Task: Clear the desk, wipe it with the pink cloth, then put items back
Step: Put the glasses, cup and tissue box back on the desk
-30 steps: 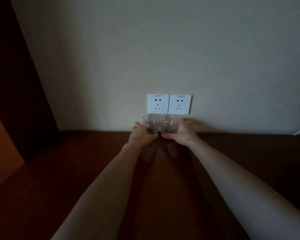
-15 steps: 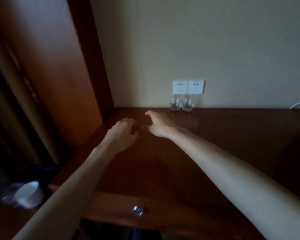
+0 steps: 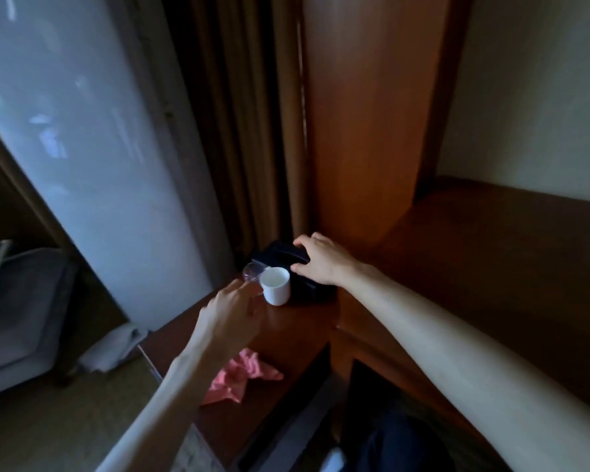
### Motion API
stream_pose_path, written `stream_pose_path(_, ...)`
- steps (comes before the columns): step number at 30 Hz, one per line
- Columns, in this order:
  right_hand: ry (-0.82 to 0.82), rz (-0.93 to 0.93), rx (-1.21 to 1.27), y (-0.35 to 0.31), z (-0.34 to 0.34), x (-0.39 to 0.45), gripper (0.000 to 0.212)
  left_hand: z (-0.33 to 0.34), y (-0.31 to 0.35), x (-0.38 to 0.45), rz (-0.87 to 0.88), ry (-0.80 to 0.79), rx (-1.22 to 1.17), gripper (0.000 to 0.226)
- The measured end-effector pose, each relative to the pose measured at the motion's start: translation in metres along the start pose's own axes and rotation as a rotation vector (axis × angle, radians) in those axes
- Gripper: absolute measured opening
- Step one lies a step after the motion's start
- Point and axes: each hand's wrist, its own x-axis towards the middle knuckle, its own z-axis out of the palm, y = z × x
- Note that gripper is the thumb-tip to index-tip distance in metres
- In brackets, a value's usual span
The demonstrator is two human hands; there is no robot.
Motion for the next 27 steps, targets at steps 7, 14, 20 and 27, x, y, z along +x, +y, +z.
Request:
stream_pose_path(7, -0.221, 0.174, -0.093, -0.003, 0.109, 0.106, 0.091, 0.054, -0.075, 0.065, -0.180, -0.011, -0.068, 0.033)
stream_pose_path(14, -0.147, 0.072, -0.177, 0.020, 0.185, 0.150, 0.098, 0.118, -0.110, 0.149, -0.149, -0.032, -0.071, 0.038)
stream_pose_path(20, -0.107, 0.040, -0.198, 0.024, 0.197, 0.152, 0.096, 0.163, -0.128, 0.211, -0.188, -0.187, -0.178, 0.095)
stream_pose_path(27, -0.181, 0.043, -0.339, 0.005, 0.170, 0.155, 0.085, 0.168, -0.110, 0.215, -0.249, -0.116, -0.217, 0.062)
